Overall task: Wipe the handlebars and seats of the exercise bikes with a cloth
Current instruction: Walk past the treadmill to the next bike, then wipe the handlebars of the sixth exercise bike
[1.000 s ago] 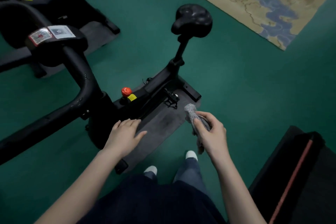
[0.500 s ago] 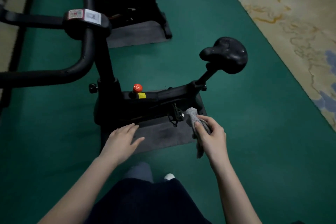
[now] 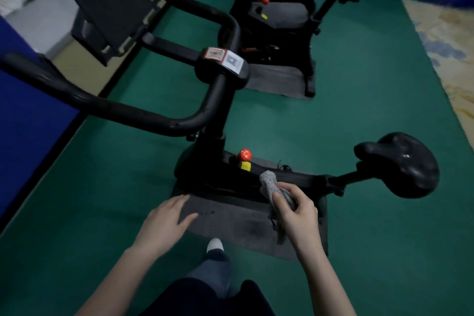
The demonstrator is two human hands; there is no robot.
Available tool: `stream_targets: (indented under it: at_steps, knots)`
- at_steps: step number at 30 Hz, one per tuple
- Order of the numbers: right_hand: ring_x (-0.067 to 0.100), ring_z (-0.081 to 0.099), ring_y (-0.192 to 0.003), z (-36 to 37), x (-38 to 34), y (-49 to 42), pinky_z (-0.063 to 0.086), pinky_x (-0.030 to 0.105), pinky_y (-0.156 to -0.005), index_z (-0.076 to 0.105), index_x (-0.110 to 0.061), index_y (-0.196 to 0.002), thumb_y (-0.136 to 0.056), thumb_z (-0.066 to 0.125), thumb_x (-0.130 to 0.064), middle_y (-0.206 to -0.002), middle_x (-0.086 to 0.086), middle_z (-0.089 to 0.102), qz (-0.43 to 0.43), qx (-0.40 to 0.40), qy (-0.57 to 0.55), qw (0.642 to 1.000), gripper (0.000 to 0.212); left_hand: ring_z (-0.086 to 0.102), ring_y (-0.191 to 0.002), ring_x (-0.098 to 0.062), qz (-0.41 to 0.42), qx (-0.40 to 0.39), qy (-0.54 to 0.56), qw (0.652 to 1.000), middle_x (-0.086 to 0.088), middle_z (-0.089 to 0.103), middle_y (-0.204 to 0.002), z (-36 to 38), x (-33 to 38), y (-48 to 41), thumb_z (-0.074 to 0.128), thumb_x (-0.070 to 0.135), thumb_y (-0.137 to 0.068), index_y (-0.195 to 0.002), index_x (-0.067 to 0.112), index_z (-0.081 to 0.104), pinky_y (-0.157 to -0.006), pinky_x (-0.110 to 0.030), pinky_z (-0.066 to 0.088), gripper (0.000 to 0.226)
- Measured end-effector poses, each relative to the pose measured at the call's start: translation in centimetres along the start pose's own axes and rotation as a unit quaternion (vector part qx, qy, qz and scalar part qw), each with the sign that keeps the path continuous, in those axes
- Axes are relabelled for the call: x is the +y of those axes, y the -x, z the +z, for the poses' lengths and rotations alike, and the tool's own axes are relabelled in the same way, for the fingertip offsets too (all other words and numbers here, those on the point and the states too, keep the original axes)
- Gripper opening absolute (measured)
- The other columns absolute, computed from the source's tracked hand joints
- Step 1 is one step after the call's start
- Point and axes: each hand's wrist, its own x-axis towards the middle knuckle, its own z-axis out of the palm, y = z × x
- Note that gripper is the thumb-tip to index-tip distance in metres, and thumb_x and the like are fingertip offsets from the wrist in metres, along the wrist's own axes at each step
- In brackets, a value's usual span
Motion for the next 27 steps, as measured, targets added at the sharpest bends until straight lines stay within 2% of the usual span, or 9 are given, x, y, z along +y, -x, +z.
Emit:
stream_targets:
  at_steps: [5,9,11,13,18,24,27]
  knots:
    - [-0.019,0.059,-0.085,0.8,-0.9,-3.7,0.041,-0.002,-0.069,0.07,-0.025,-0.097,-0.088,0.065,-0.012,-0.092,-0.014,0.071,-0.025,-0.024,0.012,0.999,0.017,0.024,-0.141,-0.011,-0.037,0.033,-0.01,0.999,0.005,0.03,-0.153,-0.3,-0.6,-1.6,0.031,0.056,-0.096,-0.149,0.024,0.025,-0.118,-0.029,0.015,0.062]
    - [-0.017,0.06,-0.084,1.1,-2.5,-5.9,0.04,-0.002,-0.069,0.068,-0.03,-0.092,-0.088,0.066,-0.01,-0.091,-0.017,0.07,-0.049,-0.053,0.012,0.997,0.02,0.019,-0.143,-0.011,-0.078,0.058,-0.003,0.995,0.006,0.03,-0.153,-1.1,-0.7,-1.9,0.029,0.056,-0.096,-0.149,0.023,0.026,-0.119,-0.029,0.008,0.062]
    - [-0.007,0.064,-0.09,1.4,-3.2,-7.3,0.045,0.007,-0.077,0.068,-0.03,-0.093,-0.088,0.066,-0.012,-0.093,-0.014,0.071,-0.053,-0.08,0.018,0.995,0.019,0.02,-0.143,-0.01,-0.099,0.066,0.007,0.993,0.006,0.03,-0.153,-1.4,-0.5,-1.9,0.029,0.056,-0.096,-0.148,0.023,0.026,-0.118,-0.029,0.009,0.062]
    - [0.003,0.065,-0.096,1.8,-4.0,-8.7,0.05,0.021,-0.085,0.07,-0.025,-0.098,-0.089,0.065,-0.014,-0.096,-0.011,0.072,-0.055,-0.112,0.024,0.992,0.015,0.022,-0.142,-0.01,-0.122,0.086,0.018,0.989,0.006,0.032,-0.152,-1.6,-0.2,-1.7,0.031,0.055,-0.096,-0.148,0.023,0.028,-0.118,-0.03,0.011,0.061]
    - [0.007,0.067,-0.094,2.3,-6.0,-11.4,0.054,0.037,-0.087,0.07,-0.025,-0.102,-0.089,0.065,-0.017,-0.095,-0.009,0.073,-0.112,-0.203,0.054,0.971,0.016,0.024,-0.142,-0.012,-0.207,0.148,0.066,0.965,0.004,0.032,-0.153,-1.7,1.2,-0.6,0.034,0.054,-0.096,-0.148,0.022,0.029,-0.118,-0.031,0.014,0.061]
    - [0.007,0.067,-0.087,1.7,-9.1,-13.6,0.055,0.038,-0.083,0.07,-0.026,-0.096,-0.089,0.064,-0.014,-0.087,-0.008,0.073,-0.195,-0.257,0.025,0.946,0.016,0.028,-0.14,-0.014,-0.298,0.227,0.125,0.919,0.003,0.032,-0.152,-1.4,3.0,0.7,0.036,0.056,-0.094,-0.148,0.023,0.029,-0.116,-0.032,0.018,0.063]
    - [0.015,0.068,-0.082,1.1,-11.0,-14.3,0.055,0.042,-0.079,0.07,-0.026,-0.097,-0.09,0.062,-0.016,-0.082,-0.001,0.072,-0.235,-0.272,-0.003,0.933,0.014,0.03,-0.139,-0.014,-0.315,0.274,0.144,0.897,0.004,0.035,-0.151,-1.7,3.9,1.1,0.038,0.054,-0.094,-0.147,0.022,0.031,-0.115,-0.033,0.021,0.062]
